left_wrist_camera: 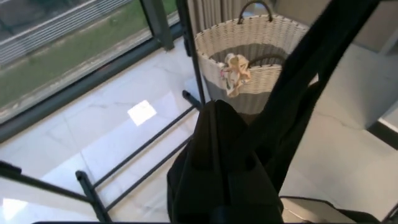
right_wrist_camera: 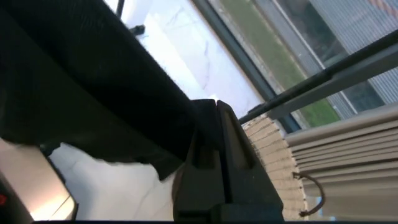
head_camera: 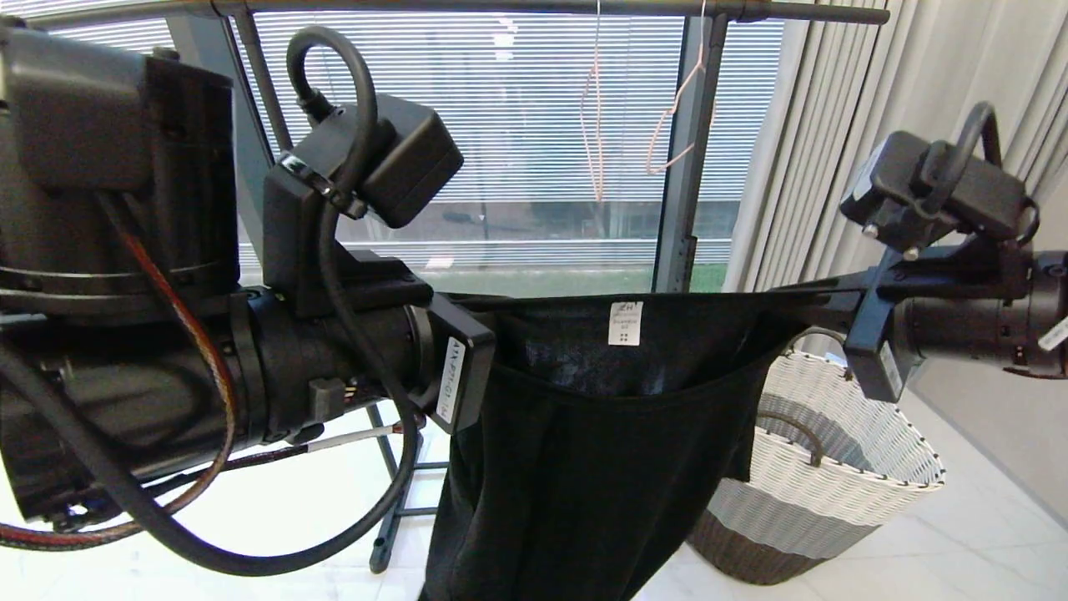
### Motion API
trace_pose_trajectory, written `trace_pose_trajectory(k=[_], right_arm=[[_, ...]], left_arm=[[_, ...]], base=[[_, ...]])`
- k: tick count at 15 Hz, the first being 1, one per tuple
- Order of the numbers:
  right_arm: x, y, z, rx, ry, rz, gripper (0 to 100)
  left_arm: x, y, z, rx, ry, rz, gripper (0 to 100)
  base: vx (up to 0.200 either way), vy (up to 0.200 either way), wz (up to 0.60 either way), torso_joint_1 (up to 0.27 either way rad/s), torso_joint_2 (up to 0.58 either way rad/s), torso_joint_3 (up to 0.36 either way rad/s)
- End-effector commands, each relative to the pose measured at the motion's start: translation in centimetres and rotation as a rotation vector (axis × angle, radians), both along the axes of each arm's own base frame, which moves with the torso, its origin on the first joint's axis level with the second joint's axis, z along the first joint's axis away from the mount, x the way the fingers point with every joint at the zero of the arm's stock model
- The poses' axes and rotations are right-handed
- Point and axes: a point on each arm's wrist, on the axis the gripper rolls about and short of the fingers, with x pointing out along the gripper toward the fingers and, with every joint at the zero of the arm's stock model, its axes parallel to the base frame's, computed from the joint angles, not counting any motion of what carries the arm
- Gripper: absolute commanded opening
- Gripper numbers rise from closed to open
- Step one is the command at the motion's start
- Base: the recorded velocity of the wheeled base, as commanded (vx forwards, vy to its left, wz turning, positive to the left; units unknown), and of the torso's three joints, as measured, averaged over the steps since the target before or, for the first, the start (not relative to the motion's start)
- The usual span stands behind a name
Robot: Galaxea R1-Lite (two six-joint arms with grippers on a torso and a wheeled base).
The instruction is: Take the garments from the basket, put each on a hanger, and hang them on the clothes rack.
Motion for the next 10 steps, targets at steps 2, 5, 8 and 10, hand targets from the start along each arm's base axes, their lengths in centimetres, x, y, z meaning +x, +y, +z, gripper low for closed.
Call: trace_pose_trajectory(k=[2, 5, 8, 10], right_arm=[[-0.3, -0.4, 3.6, 0.037, -0.045, -0.004, 0], [-1.8, -1.6, 4.5, 0.035, -0.044, -0.003, 0], [-6.0, -3.6, 2.5, -0.013, 0.011, 0.078, 0], [-8.6, -3.9, 0.8, -0.043, 0.022, 0.186, 0]], left_arm=[[-0.6, 0.6, 2.4, -0.018, -0.011, -0.051, 0], [-2.1, 1.9, 3.5, 0.021, 0.008, -0.13, 0], [-1.6, 1.1, 3.3, 0.037, -0.059, -0.208, 0], [-0.3, -0.5, 3.6, -0.042, -0.127, -0.286, 0]], base=[[0.0, 0.0, 0.0, 0.0, 0.0, 0.0], [0.0, 0.0, 0.0, 0.0, 0.0, 0.0], [0.0, 0.0, 0.0, 0.0, 0.0, 0.0], [0.0, 0.0, 0.0, 0.0, 0.0, 0.0]])
